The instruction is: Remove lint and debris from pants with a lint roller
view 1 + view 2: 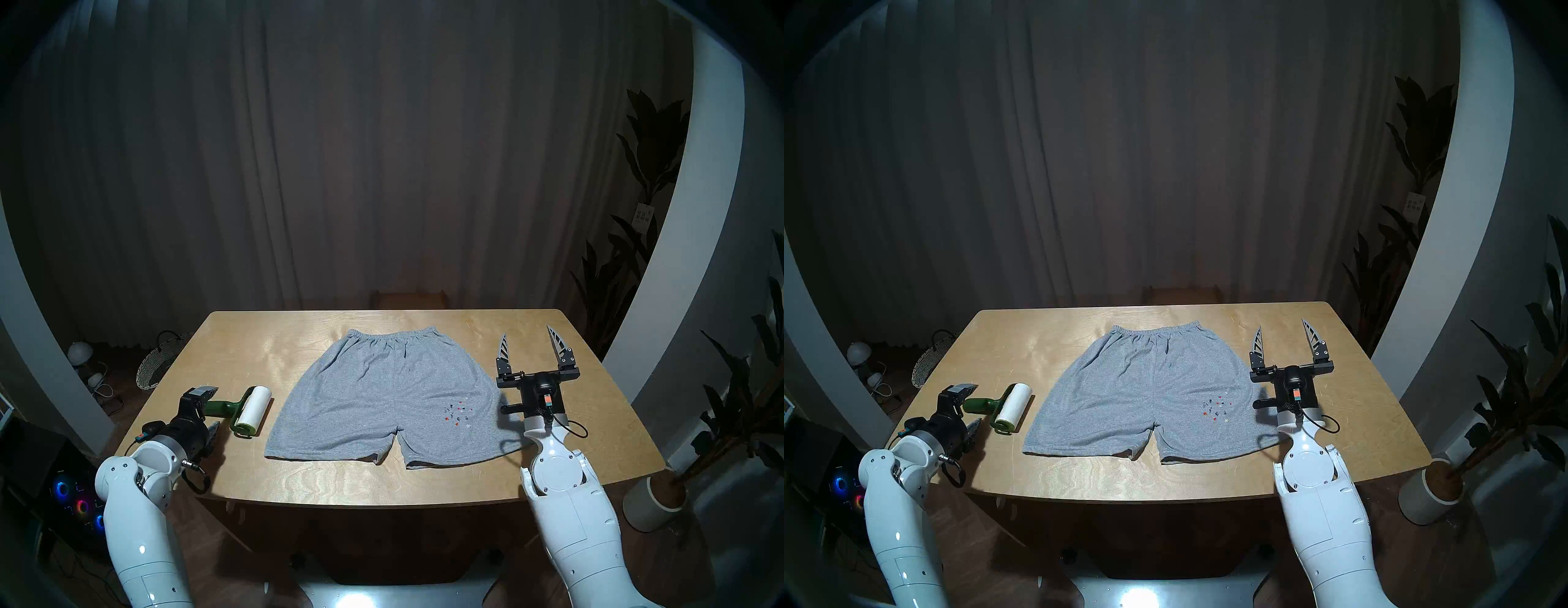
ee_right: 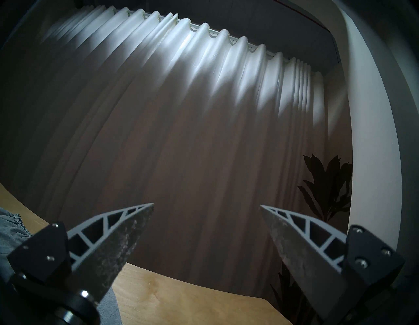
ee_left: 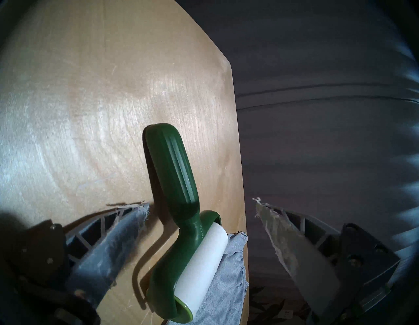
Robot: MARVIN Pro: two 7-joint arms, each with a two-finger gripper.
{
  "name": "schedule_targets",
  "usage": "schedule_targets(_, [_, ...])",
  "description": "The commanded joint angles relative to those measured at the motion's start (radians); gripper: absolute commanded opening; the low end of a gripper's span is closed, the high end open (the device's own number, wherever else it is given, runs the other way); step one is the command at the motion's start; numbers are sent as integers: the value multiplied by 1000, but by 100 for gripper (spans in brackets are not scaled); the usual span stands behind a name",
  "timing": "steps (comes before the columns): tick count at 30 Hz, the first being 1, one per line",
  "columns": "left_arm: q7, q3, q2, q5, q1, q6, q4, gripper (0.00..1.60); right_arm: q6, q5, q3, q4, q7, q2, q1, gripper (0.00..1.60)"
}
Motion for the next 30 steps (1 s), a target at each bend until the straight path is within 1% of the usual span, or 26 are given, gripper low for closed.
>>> schedule_targets(1, [-1,8,-17,13,-38,-49,12,160,-9,4,-1,-19,-4,-4,23,160])
schedule_targets(5, [-9,13,-24,20,-54,-84,45,160,-14,2,1,-11,-5,-1,27,160])
schedule_targets(8, [-18,24,-21,29,-62,-93,64,160,-15,-1,3,-12,-7,-1,27,160])
schedule_targets(17, [-4,45,-31,44,-85,-123,99,160,-17,3,9,-25,-6,2,32,160])
schedule_targets(20, [-11,48,-33,47,-89,-133,113,160,-14,4,9,-37,-4,3,32,160])
schedule_targets(30, [-34,67,-33,64,-98,-159,158,160,-15,4,8,-35,-2,7,36,160])
